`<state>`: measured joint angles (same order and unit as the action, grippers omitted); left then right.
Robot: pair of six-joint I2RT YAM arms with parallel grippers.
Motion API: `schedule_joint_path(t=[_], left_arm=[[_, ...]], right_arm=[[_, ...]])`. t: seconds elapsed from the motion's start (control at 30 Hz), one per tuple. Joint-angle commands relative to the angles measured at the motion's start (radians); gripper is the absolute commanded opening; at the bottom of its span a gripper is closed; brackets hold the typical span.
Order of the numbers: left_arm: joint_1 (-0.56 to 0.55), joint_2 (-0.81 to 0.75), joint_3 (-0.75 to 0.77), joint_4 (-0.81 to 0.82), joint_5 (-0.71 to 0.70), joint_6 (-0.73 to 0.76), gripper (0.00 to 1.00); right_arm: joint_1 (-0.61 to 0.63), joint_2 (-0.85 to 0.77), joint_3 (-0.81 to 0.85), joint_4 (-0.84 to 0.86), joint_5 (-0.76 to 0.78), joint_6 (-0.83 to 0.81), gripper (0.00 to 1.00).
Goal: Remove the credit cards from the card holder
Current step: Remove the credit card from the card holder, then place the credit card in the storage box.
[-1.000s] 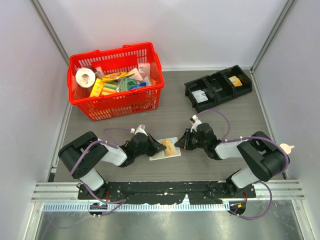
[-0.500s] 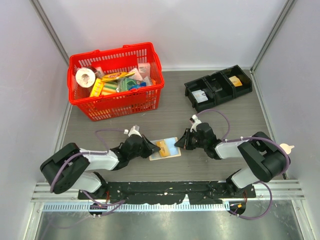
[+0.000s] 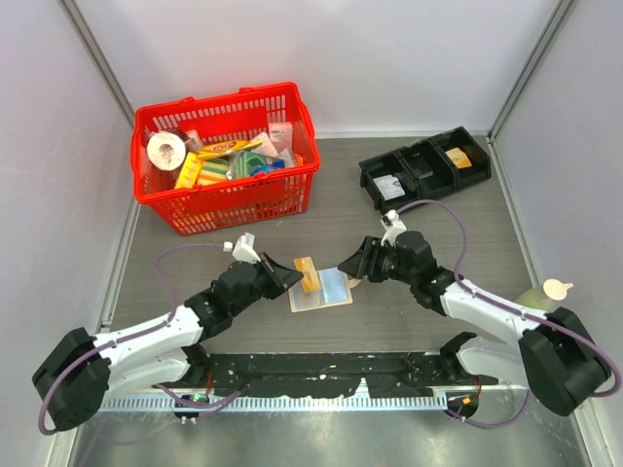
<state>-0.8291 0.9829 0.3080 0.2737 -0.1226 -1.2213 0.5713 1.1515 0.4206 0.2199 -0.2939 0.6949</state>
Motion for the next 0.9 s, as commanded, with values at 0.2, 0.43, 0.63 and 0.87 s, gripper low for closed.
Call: schedule_joint_path(t=[0.2,0.43,0.63,0.87], left_arm=[[0.001,-0.101,0.023,0.177,-0.051,0.037,0.0],[0.001,-0.099,-0.004,0.334,-0.046,-0.003,0.0],[0.001,-0.089,-0.012,0.398,-0.052,-0.017,0.0],[0.001,-0.073,-0.018,0.42,-0.04,-0.03,0.0]], right_arm=[[0.076,-0.098,-0.049,0.369,0.002,0.262,0.63],[0.121,-0.012,-0.104,0.635,0.002,0.391,0.63],[0.128,0.047,-0.134,0.791,-0.008,0.446,0.55],[0.128,0.059,-0.134,0.872,-0.019,0.46,0.33]])
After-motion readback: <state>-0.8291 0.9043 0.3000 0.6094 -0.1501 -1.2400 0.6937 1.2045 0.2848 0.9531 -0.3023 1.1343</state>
